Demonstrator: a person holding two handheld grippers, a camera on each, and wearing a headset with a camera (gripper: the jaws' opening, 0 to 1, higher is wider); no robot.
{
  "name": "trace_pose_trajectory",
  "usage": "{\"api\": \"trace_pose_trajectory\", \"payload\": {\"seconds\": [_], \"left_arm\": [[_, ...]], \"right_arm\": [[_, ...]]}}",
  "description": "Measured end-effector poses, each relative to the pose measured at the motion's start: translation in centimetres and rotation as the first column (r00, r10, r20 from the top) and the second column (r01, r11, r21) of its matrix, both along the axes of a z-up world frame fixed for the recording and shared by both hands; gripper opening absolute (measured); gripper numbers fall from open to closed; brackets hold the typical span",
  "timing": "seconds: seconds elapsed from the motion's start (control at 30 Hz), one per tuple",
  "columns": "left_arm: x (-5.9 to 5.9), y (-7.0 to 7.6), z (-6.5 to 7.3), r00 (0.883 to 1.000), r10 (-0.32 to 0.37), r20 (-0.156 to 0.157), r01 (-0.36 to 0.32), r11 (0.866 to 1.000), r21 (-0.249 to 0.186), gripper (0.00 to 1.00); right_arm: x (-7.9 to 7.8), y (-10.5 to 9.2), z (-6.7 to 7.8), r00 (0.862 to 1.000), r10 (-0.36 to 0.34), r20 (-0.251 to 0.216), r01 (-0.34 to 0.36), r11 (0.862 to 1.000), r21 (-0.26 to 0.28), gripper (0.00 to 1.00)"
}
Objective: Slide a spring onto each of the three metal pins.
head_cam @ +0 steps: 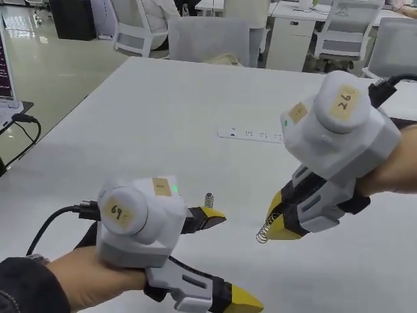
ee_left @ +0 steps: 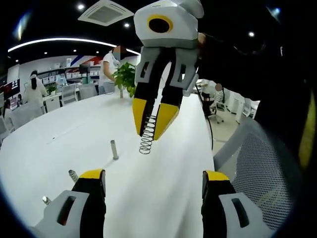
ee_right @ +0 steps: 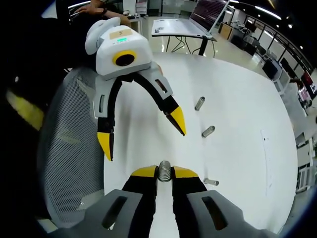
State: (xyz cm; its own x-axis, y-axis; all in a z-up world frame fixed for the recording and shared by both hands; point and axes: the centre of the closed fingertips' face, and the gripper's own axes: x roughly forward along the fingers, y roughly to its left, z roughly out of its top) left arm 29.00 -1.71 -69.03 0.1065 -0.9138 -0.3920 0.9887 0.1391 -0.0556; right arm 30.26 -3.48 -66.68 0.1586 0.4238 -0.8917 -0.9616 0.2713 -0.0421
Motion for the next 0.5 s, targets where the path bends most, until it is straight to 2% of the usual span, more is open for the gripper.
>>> {"api": "trace_pose_trajectory", "payload": {"seconds": [0.27, 0.5], "left_arm": [[0.3, 1.0, 0.2, 1.000, 0.026, 0.008, -0.026, 1.000, -0.003, 0.77], [0.7, 2.5, 0.2, 0.998, 0.055, 0.014, -0.055, 0.998, 0.003, 0.76]], "right_arm": [[0.4, -0.5, -0.1, 1.000, -0.015, -0.003, 0.015, 1.000, -0.003, 0.08], [0.9, -0.9, 0.0, 0.999, -0.032, 0.000, 0.032, 0.999, 0.001, 0.08]]}}
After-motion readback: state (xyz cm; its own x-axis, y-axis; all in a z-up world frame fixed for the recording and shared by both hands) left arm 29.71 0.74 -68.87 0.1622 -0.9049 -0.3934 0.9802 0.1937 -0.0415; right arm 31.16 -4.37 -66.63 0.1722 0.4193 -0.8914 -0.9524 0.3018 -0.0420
